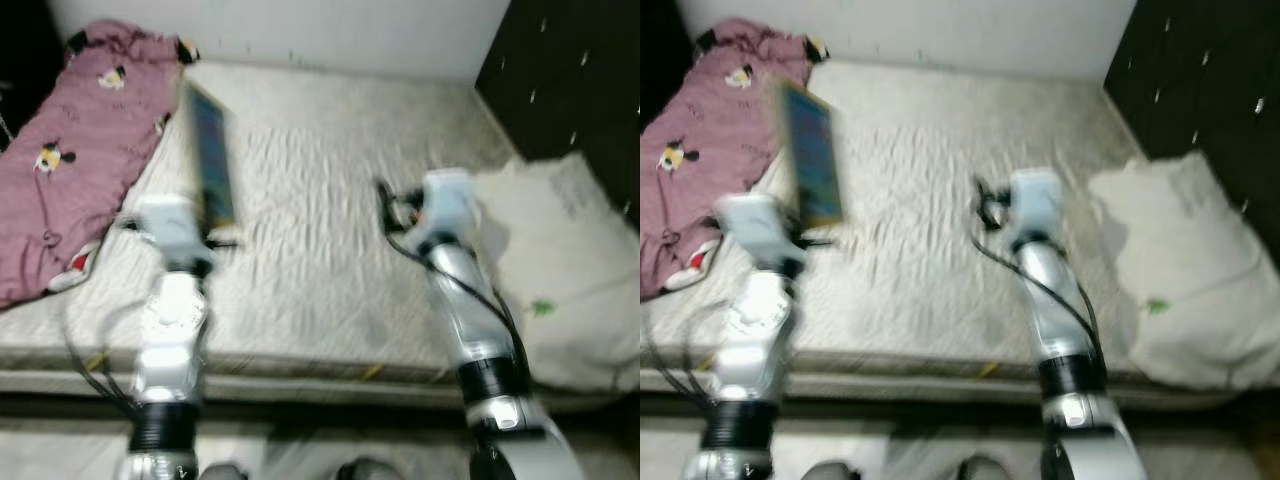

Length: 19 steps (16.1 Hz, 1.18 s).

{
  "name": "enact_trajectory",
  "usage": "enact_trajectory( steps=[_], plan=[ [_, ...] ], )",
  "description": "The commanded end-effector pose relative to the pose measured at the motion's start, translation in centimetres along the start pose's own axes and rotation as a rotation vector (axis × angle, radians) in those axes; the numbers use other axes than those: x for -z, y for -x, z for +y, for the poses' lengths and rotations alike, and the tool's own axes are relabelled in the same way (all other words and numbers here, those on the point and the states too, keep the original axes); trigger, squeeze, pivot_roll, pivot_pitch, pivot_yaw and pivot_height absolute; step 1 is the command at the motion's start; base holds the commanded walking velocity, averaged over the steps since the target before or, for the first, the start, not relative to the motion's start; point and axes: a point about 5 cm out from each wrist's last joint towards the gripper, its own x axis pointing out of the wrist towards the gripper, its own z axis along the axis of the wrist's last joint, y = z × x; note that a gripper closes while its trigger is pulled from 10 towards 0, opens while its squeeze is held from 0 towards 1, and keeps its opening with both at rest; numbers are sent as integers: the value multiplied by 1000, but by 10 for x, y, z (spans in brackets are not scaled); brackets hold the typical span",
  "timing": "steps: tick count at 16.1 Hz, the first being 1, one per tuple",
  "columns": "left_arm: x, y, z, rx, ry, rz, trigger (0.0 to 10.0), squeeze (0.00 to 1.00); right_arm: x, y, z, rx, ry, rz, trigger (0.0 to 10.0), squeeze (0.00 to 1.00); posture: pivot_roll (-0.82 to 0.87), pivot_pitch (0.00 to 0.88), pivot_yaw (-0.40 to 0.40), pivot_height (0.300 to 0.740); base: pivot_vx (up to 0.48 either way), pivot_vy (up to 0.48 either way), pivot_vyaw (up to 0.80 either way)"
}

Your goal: Clean up the room

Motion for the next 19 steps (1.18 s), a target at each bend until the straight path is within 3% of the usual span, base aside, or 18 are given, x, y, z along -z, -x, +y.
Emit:
enact_trajectory(
  steps=[1,5,19],
  plan=[
    [-10,-3,3,2,-22,-42,10000,0,-3,-2,3,-1,-9,-8,10000,0,45,0,-66,740,0,0,-800],
    [-11,-4,2,0,-20,-46,10000,0,-3,-2,4,-4,3,-12,10000,0,44,0,-65,740,0,-70,-188],
    [-12,-5,1,7,-7,-49,10000,0,-2,-2,4,-2,12,-9,10000,0,41,0,-67,740,0,-331,0]
  ],
)
